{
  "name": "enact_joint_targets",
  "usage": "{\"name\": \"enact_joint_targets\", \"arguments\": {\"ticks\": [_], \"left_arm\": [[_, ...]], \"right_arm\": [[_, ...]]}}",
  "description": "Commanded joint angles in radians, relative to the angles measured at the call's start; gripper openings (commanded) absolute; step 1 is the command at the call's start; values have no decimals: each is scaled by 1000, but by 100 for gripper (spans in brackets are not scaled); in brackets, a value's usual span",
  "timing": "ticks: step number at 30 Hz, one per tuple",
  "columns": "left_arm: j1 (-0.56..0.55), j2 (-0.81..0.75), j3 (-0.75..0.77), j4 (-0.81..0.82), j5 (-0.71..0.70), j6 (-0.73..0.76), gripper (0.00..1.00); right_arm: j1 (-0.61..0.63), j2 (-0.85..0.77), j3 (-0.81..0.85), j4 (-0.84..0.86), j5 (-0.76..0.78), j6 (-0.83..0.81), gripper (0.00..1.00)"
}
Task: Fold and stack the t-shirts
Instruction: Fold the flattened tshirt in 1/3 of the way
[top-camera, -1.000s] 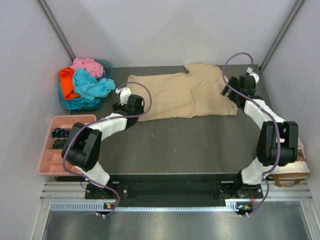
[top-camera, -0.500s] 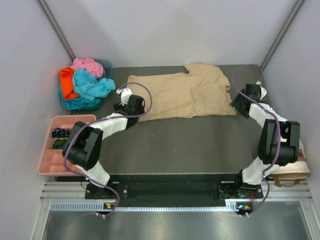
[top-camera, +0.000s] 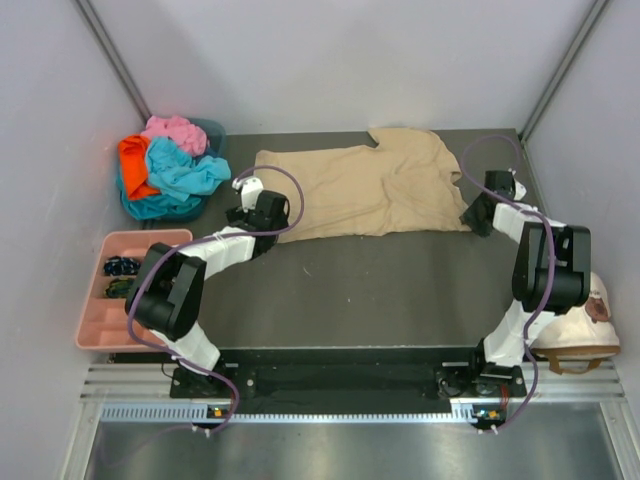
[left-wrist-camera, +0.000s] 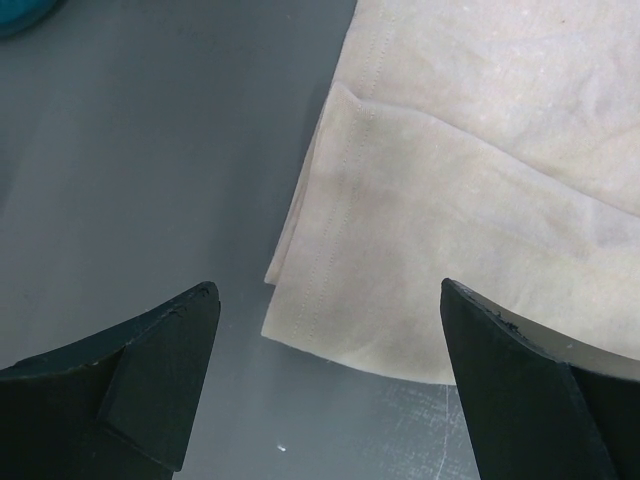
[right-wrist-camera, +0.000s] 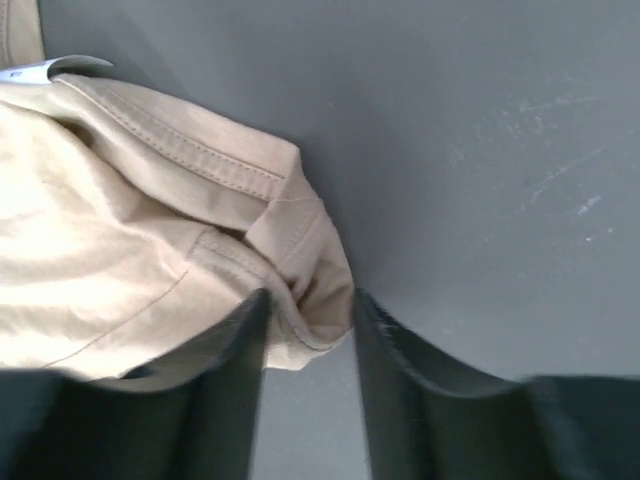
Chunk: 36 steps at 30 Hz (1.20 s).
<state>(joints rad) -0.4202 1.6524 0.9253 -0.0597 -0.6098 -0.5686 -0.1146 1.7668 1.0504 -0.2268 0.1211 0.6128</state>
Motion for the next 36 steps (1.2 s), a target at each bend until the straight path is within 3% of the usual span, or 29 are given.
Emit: {"name": "enact_joint_targets", "arguments": {"ticks": [1,2,7,36], "left_arm": [[1,-34,-13,29,-41,9,96],[1,-34,-14,29,-42,10,96],[3,-20,-26,32,-51,7,96],[17,43,-9,21,-74,1,96]], "right_arm": [[-14,19,51,26,-3,11,31],[-16,19,53,23,-1,11,20],[-22,20,57,9,2,15,0],[-79,-36,39,-108,126,50,0]]}}
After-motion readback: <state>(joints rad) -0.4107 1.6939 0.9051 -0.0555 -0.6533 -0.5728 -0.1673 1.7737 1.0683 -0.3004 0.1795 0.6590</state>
